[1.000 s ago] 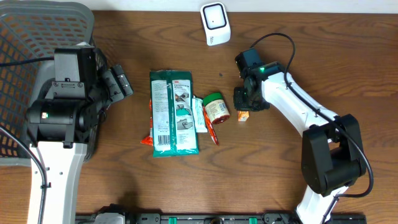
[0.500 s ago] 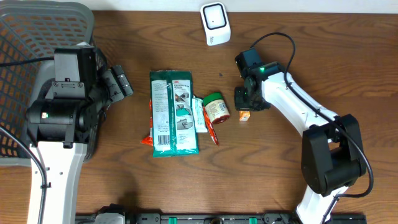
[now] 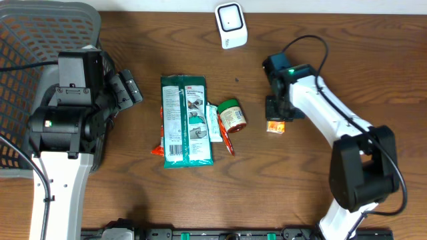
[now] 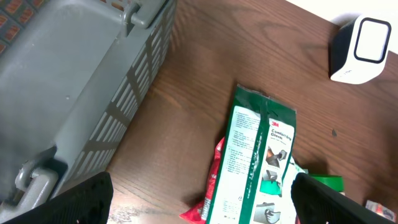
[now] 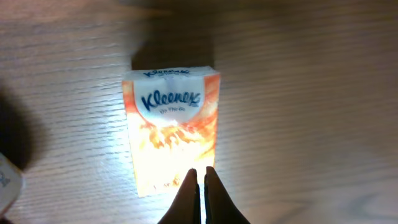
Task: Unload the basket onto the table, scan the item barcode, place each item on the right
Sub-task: 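Lower the right gripper around the orange Kleenex tissue pack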
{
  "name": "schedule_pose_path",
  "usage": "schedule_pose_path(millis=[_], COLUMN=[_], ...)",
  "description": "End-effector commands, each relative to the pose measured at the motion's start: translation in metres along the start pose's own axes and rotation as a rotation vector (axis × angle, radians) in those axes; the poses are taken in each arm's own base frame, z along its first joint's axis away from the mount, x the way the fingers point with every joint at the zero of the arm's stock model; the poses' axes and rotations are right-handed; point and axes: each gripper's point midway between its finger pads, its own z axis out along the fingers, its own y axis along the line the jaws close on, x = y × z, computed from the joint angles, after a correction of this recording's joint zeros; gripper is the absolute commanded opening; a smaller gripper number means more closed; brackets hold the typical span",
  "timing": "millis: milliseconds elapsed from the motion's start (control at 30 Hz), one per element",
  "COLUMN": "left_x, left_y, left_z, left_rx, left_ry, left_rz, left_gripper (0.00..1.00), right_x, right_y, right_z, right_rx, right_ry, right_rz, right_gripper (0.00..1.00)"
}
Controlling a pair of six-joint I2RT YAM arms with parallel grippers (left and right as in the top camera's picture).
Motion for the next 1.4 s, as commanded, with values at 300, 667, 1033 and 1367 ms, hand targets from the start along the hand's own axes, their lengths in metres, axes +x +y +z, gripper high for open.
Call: schedule_pose_path(millis=[300, 667, 1033, 1367], left_x=[-0.002, -0.002, -0.002, -0.002], left_y=[0.002, 0.002, 0.002, 0.002], left_z=[-0.001, -0.001, -0.001, -0.001], left_rx=[-0.009, -0.009, -0.009, -0.009], left_ry=[-0.006, -0.006, -0.006, -0.006], left_rz=[0.010, 0.010, 0.010, 0.010], left_gripper=[0.91, 0.91, 0.91, 0.91], right_x=[-0.001, -0.003, -0.002, -0.007], right_y=[-0.025, -0.007, 0.022, 0.030], right_z=[-0.015, -0.015, 0.002, -0.002], right_rx=[0.022, -0.070, -0.097, 0.078], right_ry=[-0.013, -0.012, -0.079, -0.216], right_rz=[0.041, 0.040, -0.040, -0.112], right_gripper=[0.01, 0.17, 0.43, 0.46])
